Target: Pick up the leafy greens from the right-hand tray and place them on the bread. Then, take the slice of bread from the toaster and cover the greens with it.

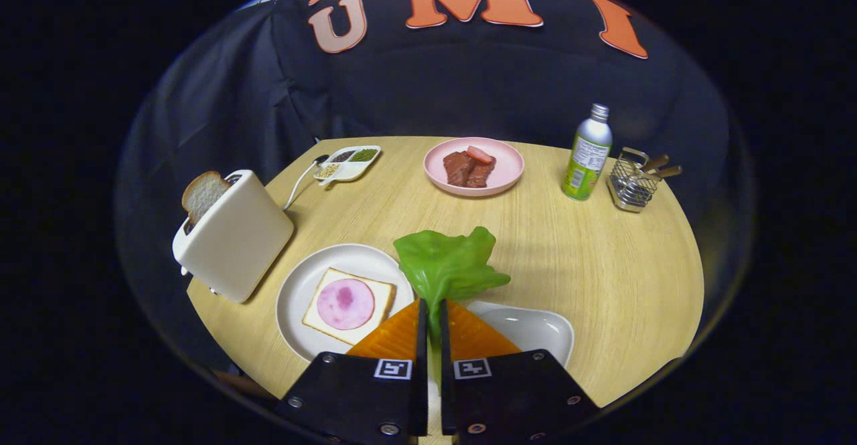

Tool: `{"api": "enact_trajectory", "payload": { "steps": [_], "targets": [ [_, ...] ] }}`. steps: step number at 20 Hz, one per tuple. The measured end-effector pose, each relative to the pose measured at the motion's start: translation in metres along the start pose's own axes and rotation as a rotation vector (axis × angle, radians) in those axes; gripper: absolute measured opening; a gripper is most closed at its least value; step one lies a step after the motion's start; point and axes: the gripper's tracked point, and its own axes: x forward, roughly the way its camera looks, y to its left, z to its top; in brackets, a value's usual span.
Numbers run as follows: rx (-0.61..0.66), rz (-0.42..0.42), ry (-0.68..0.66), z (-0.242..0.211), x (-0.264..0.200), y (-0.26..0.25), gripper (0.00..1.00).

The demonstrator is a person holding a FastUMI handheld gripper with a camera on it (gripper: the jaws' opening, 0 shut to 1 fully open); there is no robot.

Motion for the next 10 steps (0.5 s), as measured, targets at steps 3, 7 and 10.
{"api": "enact_trajectory", "payload": {
  "steps": [3, 7, 10],
  "targets": [
    [-0.032, 0.057, 0.012, 0.002, 0.005, 0.029, 0.09],
    [-0.063, 0.106, 0.048, -0.004, 0.018, 0.057, 0.08],
    [-0.071, 0.147, 0.076, -0.010, 0.028, 0.077, 0.08]
  ]
}}
